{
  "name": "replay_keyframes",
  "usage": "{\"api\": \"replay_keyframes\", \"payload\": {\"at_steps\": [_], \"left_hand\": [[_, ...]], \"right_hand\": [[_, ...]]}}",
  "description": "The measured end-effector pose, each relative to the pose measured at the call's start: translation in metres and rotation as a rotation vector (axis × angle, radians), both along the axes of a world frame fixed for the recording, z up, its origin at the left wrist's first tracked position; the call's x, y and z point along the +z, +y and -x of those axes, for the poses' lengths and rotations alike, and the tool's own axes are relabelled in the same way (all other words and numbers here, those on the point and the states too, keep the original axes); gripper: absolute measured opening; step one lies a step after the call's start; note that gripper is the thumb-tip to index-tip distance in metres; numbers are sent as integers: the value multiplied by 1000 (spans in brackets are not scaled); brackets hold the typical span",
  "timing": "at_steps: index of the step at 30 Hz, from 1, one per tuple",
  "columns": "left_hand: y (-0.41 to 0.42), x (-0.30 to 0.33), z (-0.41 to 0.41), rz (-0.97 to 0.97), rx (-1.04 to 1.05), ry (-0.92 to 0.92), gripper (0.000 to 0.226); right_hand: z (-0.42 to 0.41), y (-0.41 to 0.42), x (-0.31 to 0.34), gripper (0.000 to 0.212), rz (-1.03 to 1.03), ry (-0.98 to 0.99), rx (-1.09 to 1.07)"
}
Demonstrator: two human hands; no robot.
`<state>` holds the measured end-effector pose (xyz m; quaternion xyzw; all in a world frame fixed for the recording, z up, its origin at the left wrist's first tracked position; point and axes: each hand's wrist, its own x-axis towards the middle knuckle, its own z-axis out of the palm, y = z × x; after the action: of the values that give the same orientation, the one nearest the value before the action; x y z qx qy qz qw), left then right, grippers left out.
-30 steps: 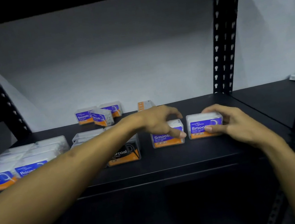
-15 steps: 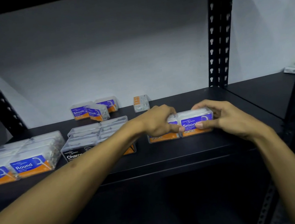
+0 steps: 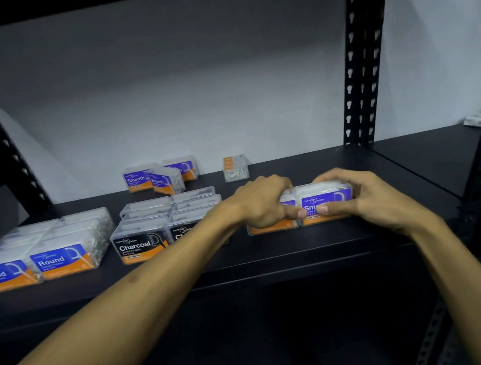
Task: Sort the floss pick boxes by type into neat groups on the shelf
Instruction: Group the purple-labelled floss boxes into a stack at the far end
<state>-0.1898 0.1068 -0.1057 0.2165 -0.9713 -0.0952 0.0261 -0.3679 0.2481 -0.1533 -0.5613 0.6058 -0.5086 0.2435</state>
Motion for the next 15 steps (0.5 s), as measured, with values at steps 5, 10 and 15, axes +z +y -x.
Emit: {"api": "replay_keyframes", "payload": {"at_steps": [5,10,15], "left_hand": [[4,2,-1,0,15,-3,54],[8,1,-3,42,23,-5,55],[11,-5,-7,104,33,-8,61]], "right_hand": [[-1,0,1,39,11,5,3],[0,0,0,37,15,13,17],[1,0,0,38,17,-1,28]]}}
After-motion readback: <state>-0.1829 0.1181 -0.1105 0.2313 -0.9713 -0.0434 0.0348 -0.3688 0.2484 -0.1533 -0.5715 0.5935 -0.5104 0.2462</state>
